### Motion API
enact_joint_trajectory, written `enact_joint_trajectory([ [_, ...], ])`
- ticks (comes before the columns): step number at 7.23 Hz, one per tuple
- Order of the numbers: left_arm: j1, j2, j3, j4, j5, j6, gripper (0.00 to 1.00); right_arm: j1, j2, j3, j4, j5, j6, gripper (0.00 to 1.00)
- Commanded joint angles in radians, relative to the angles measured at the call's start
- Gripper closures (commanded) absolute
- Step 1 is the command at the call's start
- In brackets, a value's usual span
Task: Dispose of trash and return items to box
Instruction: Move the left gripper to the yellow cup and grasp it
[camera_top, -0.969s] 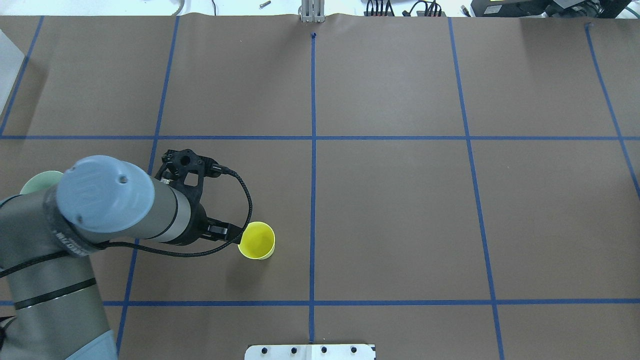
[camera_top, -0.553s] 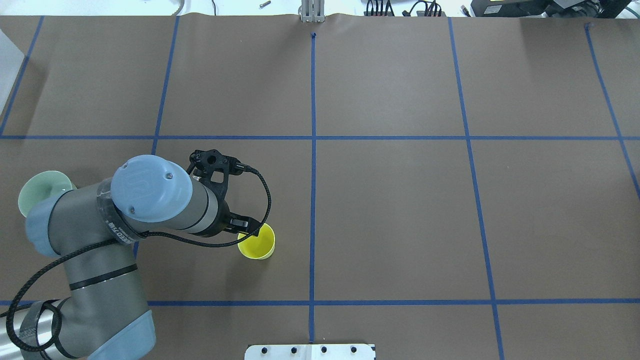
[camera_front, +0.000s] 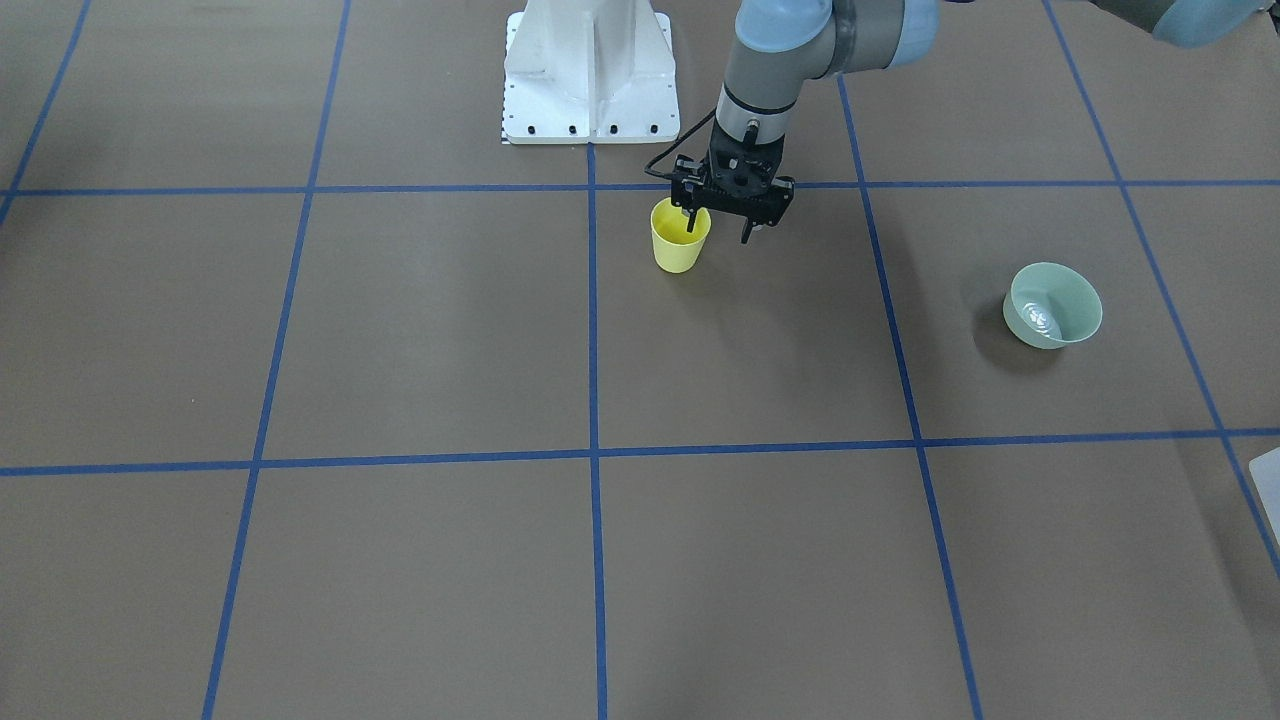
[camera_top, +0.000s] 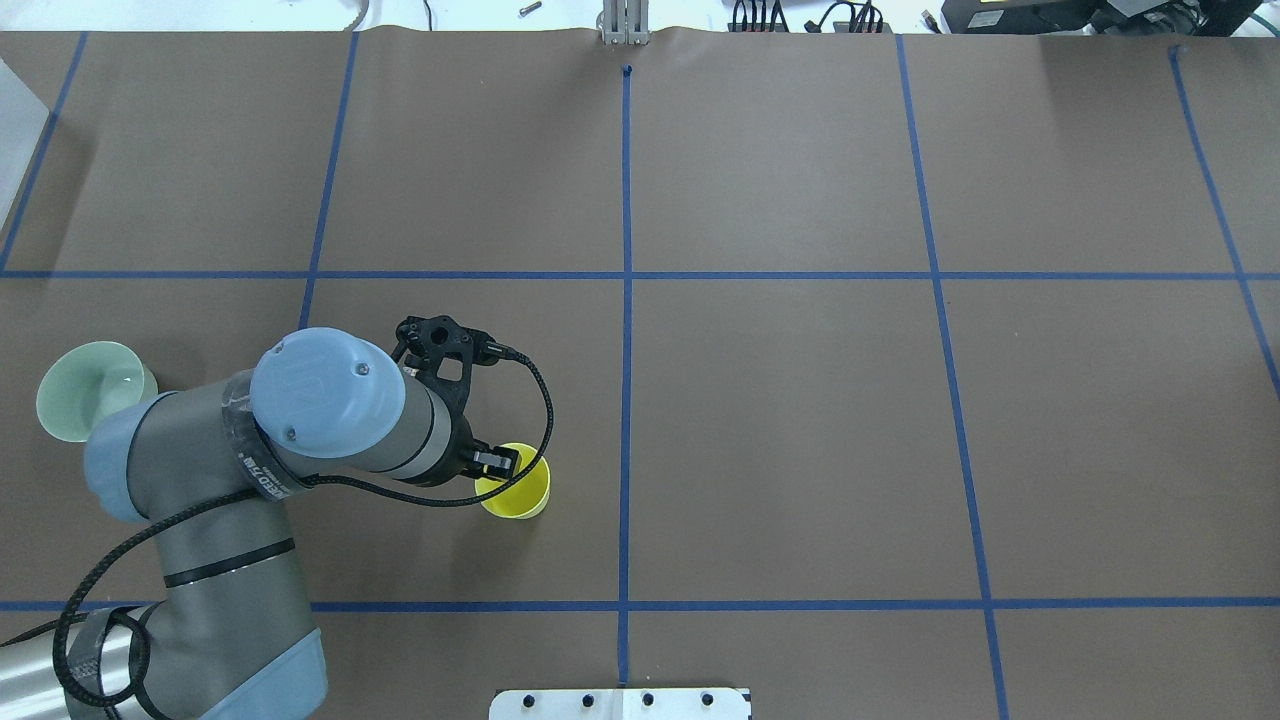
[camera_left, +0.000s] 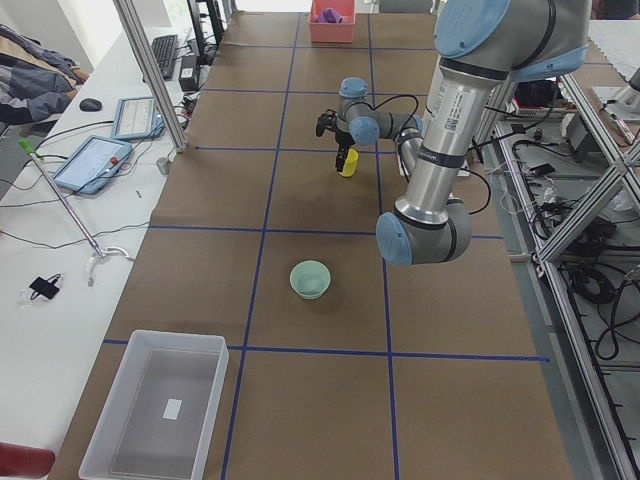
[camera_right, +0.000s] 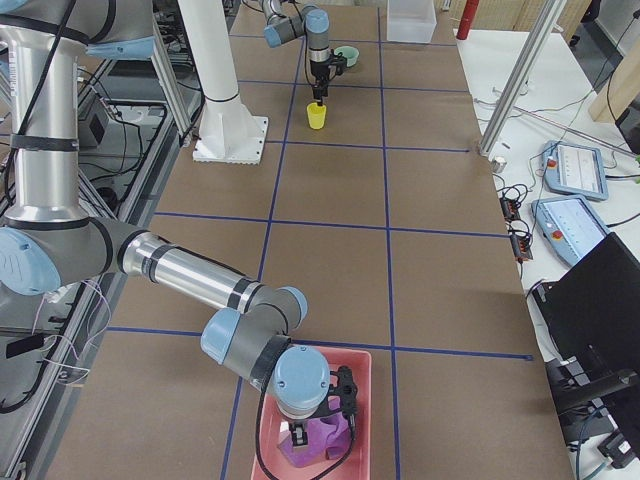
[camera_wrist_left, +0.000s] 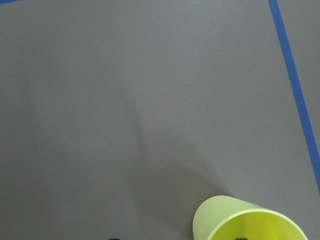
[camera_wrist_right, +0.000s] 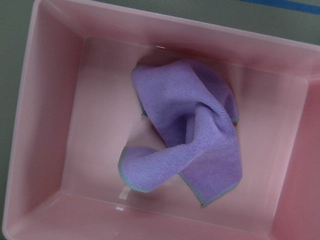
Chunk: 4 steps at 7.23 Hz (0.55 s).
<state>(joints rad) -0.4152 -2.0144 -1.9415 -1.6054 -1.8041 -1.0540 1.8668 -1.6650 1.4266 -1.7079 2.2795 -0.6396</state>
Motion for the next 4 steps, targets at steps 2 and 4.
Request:
enact_joint_trajectory([
  [2,0.027,-0.004,0.012,-0.008,0.000,0.000,1.00,0.000,-0.001,0.000,-0.001,0.000,0.000,0.00],
  [4,0.016,0.005,-0.061,0.004,-0.012,0.009,1.00,0.006,-0.001,0.005,0.001,0.000,0.000,0.00],
])
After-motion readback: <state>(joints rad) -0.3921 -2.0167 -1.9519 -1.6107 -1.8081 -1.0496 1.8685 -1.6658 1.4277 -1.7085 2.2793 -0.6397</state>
